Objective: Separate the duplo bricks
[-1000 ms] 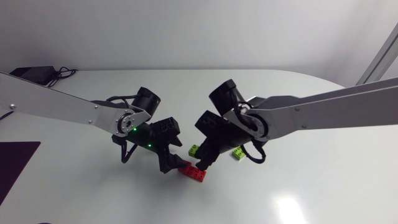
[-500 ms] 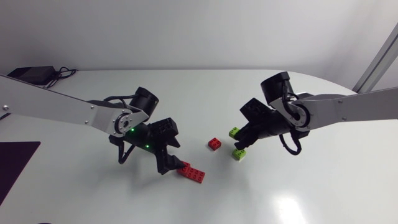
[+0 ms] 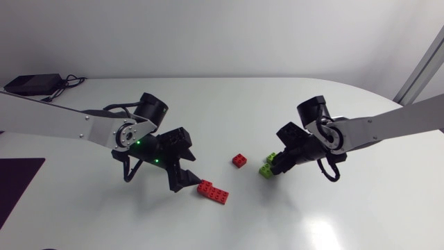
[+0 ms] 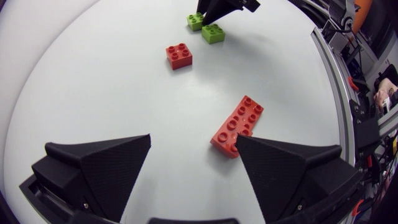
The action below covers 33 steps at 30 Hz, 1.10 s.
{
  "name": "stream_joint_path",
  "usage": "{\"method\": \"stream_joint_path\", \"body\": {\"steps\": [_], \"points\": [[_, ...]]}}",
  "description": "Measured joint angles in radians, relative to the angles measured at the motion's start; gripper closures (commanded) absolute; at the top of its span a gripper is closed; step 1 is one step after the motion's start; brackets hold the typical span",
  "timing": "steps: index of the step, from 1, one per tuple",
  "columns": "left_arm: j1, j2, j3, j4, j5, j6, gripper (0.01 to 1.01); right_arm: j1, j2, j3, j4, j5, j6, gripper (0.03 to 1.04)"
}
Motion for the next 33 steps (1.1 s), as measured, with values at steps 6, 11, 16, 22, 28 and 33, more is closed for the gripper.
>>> {"method": "stream_joint_path", "body": {"steps": [6,11,16,22,28,33], "points": [[-0.001,0.000,-0.003,-0.002,-0.008,0.000,0.070,-0.010,-0.014,-0.021,0.010,-0.001,-0.012,0.61],[0.006,0.000,-0.005,-0.018,-0.011,0.008,0.070,-0.016,-0.019,-0.034,-0.006,0.000,-0.018,0.17],[0.027,0.000,-0.005,-0.038,-0.019,0.022,0.070,-0.019,-0.058,-0.059,-0.042,0.000,-0.018,0.07],[0.033,0.010,-0.005,-0.038,-0.035,0.042,0.070,-0.008,-0.243,-0.064,-0.095,-0.060,-0.018,0.07],[0.005,0.051,-0.005,-0.039,-0.045,0.042,0.070,0.131,-0.321,-0.065,-0.122,-0.119,-0.019,0.07],[-0.030,0.072,-0.005,-0.038,-0.045,0.042,0.070,0.236,-0.256,-0.064,-0.135,-0.173,-0.036,0.07]]}}
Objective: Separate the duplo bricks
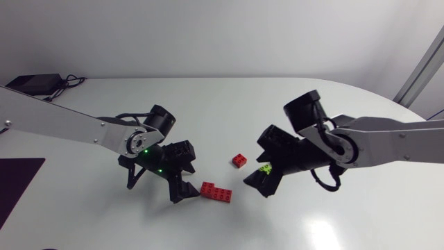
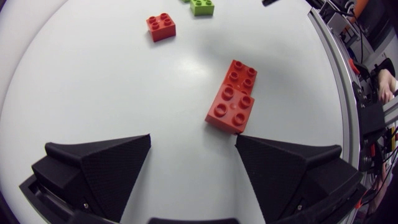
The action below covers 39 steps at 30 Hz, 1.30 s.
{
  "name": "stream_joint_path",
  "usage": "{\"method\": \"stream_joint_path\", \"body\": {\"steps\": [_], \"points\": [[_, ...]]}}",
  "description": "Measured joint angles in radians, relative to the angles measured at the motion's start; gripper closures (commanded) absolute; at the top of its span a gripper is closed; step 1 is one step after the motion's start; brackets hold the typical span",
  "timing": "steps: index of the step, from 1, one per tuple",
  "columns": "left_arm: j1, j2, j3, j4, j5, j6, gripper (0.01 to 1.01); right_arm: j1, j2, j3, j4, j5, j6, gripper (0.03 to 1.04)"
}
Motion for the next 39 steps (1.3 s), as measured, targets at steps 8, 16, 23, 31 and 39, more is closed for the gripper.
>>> {"method": "stream_joint_path", "body": {"steps": [8,16,23,31,39], "points": [[0.012,0.003,0.001,0.000,0.000,0.000,0.070,0.086,0.159,0.032,-0.011,-0.035,-0.064,0.07],[0.079,0.001,0.001,0.000,0.001,0.024,0.070,0.138,0.261,0.131,-0.011,-0.042,-0.115,0.07],[0.097,-0.003,0.001,0.000,0.013,0.051,0.070,0.153,0.312,0.171,-0.011,-0.042,-0.138,0.07],[0.115,-0.005,0.001,0.000,0.029,0.072,0.070,0.181,0.313,0.179,-0.042,0.001,-0.149,0.07],[0.124,-0.005,0.001,0.000,0.035,0.085,0.070,0.213,0.328,0.228,-0.089,0.093,-0.152,0.07]]}}
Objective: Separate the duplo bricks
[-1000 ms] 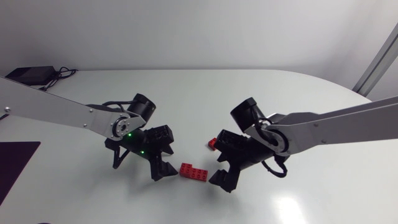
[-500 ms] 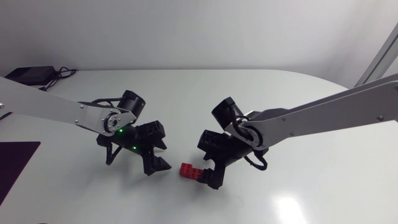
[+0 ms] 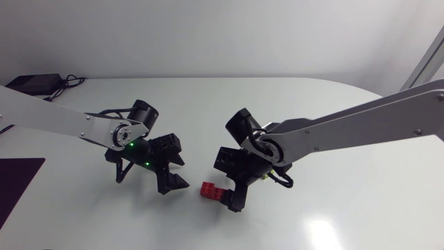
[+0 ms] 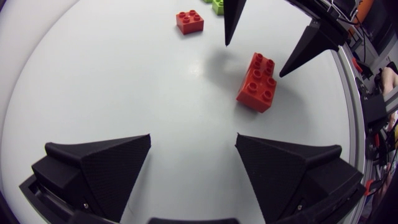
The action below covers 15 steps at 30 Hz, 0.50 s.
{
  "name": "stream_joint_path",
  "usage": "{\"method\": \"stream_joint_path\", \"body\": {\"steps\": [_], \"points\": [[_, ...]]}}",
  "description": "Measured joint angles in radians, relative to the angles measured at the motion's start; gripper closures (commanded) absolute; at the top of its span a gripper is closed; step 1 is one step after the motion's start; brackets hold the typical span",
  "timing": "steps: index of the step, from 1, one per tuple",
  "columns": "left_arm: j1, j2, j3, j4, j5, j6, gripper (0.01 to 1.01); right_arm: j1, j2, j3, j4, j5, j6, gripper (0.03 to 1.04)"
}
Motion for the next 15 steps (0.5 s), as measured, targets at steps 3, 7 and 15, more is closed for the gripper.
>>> {"method": "stream_joint_path", "body": {"steps": [3,7,15], "points": [[0.005,0.000,0.000,-0.002,0.002,0.012,0.070,0.011,0.006,0.016,-0.029,0.022,0.000,0.07],[0.011,0.000,0.000,-0.015,0.003,0.016,0.070,0.016,0.021,0.041,-0.063,0.043,0.000,0.09],[0.011,-0.013,0.000,-0.021,0.017,0.021,0.070,0.018,0.041,0.094,-0.146,0.066,0.000,0.11]]}}
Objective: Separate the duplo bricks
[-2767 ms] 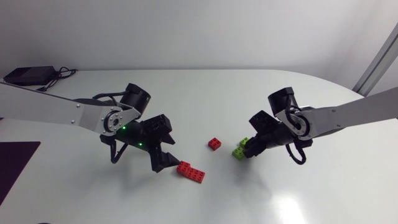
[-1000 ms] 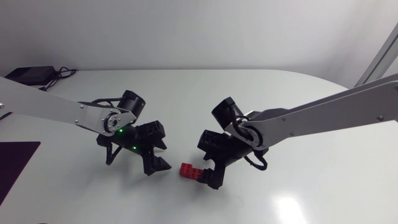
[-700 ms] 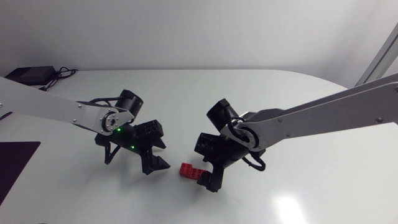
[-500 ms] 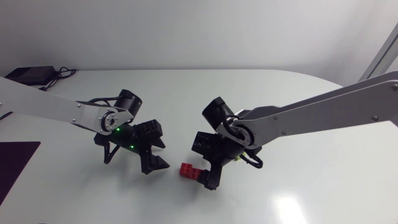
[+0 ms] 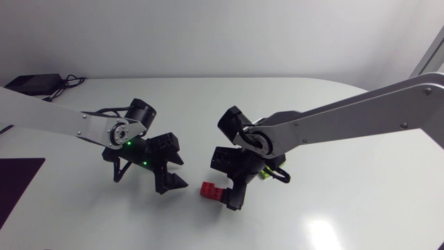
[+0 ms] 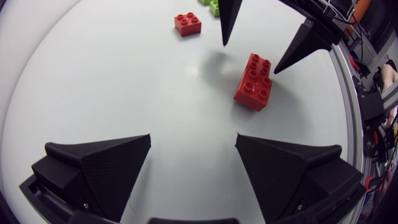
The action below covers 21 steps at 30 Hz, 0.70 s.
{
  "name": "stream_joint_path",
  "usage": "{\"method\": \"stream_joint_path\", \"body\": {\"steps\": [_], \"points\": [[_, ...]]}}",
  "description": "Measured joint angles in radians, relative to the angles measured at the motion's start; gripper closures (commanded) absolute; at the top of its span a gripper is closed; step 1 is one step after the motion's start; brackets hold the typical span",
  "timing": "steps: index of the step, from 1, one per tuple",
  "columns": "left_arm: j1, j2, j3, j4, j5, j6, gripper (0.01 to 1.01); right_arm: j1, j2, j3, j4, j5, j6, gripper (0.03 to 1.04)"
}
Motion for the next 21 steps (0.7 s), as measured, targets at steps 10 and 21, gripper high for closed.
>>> {"method": "stream_joint_path", "body": {"steps": [10,21], "points": [[0.007,-0.013,0.000,-0.009,0.005,0.015,0.070,0.006,0.030,0.041,-0.073,0.018,-0.012,0.13],[0.013,-0.013,0.000,-0.010,0.006,0.018,0.070,0.006,0.057,0.075,-0.127,0.044,-0.037,0.18]]}}
